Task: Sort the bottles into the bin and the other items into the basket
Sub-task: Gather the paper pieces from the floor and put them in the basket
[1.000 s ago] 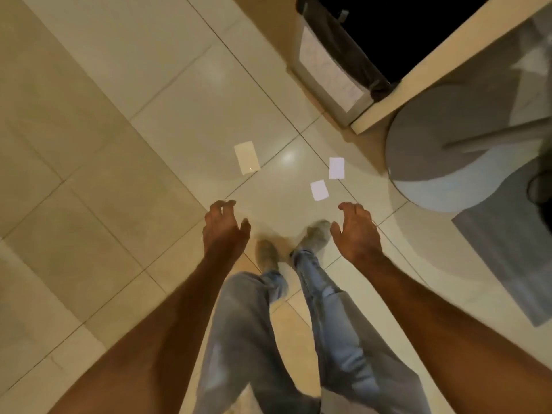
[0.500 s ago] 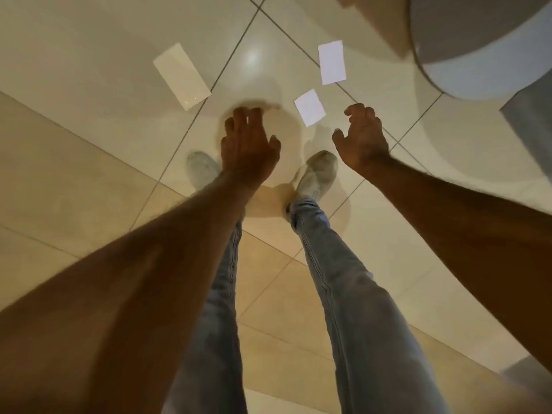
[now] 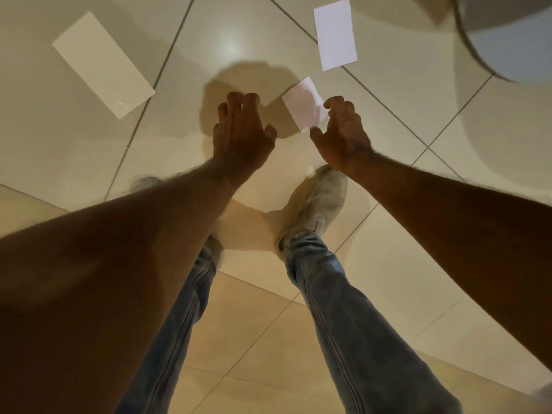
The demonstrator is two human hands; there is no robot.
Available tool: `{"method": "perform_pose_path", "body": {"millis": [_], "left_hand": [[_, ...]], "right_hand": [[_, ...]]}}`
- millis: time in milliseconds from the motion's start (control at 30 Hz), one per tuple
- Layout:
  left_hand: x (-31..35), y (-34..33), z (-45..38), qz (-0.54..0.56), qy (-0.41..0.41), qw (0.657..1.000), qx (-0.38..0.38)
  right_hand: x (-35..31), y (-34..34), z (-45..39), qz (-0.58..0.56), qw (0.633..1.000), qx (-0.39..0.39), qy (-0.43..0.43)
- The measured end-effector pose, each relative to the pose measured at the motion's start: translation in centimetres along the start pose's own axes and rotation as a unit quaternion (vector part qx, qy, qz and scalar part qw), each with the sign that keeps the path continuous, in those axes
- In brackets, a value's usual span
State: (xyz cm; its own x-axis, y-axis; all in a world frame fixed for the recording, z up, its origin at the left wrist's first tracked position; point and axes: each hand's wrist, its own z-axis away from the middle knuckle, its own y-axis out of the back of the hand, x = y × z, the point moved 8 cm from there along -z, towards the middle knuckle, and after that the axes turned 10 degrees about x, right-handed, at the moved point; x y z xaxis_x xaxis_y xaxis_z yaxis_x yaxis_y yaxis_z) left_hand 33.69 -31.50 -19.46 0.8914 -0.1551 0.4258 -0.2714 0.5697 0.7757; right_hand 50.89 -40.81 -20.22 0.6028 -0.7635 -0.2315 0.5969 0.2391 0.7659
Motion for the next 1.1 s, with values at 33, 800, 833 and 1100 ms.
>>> {"method": "perform_pose_path", "body": {"millis": [33, 800, 833, 1100], "left_hand": [[0.3, -1.0, -0.5, 0.007, -0.001, 1.0, 0.001], [7.3, -10.3, -7.1, -0.19, -0.21, 0.959, 0.01], [7.5, -10.2, -7.2, -0.186, -0.208, 0.96, 0.01], [5.7, -10.1, -7.2, 0.066, -0.079, 0.99, -0.094]], "right_hand": [[0.4, -0.1, -0.8, 0.001, 1.0, 0.004, 0.002], [1.8, 2.4, -15.3, -0.044, 0.98, 0.187, -0.058], [1.8, 2.3, -15.4, -0.068, 0.98, 0.176, -0.065], [1.1, 1.6, -15.2, -0.132, 0.984, 0.104, -0.054]]}}
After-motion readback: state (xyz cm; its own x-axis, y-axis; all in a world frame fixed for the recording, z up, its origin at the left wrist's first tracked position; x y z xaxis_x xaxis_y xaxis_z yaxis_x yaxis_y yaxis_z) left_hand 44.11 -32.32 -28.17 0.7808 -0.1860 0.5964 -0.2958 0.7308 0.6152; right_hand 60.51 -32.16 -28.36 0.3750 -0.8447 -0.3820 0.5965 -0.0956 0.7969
